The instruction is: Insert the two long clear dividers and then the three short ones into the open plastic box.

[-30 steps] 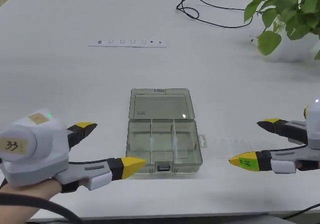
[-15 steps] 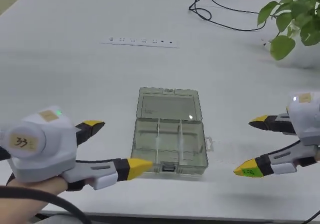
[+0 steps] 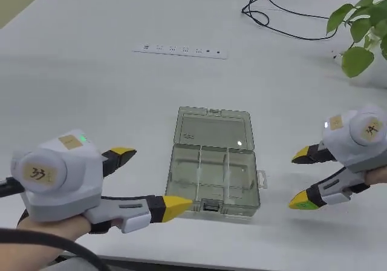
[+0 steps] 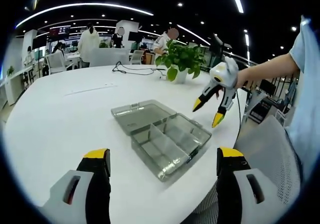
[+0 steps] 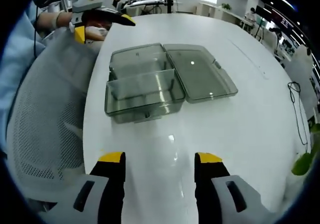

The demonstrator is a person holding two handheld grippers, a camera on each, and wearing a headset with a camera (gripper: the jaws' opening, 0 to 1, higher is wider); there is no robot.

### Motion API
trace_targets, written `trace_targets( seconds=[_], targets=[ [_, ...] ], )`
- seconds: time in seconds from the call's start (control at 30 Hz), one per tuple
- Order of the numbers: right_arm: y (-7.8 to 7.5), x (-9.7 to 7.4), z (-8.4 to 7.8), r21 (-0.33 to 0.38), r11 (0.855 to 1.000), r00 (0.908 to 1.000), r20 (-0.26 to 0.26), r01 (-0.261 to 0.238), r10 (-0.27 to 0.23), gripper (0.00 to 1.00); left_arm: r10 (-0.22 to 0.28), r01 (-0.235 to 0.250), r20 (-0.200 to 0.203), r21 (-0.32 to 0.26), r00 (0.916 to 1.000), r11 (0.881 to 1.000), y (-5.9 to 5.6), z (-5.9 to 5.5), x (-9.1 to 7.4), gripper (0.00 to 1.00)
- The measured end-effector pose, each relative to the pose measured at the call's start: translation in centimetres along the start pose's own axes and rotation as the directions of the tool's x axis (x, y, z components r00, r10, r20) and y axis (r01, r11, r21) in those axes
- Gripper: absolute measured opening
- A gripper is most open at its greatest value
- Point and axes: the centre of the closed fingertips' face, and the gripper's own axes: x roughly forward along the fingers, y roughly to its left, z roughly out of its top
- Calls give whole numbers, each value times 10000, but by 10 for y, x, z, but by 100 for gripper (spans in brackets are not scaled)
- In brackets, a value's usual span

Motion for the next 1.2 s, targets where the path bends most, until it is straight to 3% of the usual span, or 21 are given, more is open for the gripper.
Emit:
trace_targets(
  seconds=[0.17, 0.23, 0.5, 1.2],
  targets=[
    [-2, 6, 0, -434, 9988, 9984, -525, -247, 224, 52, 10, -10, -31, -2, 10000, 10000, 0, 0, 0, 89],
    [-1, 9, -3, -1040, 9940, 9958, -885, -343, 251, 50, 17, -17, -6, -34, 10000, 10000, 0, 0, 1, 89],
    [-1, 23, -12, -1298, 9896, 9892, -1399, -617, 433, 43, 43, -43, 37, -45, 10000, 10000, 1, 1, 2, 89],
    [3, 30, -14, -1985, 9776, 9828, -1816, -705, 340, 34, 76, -75, 122, -73, 9999, 9999, 4, 3, 5, 88]
  ],
)
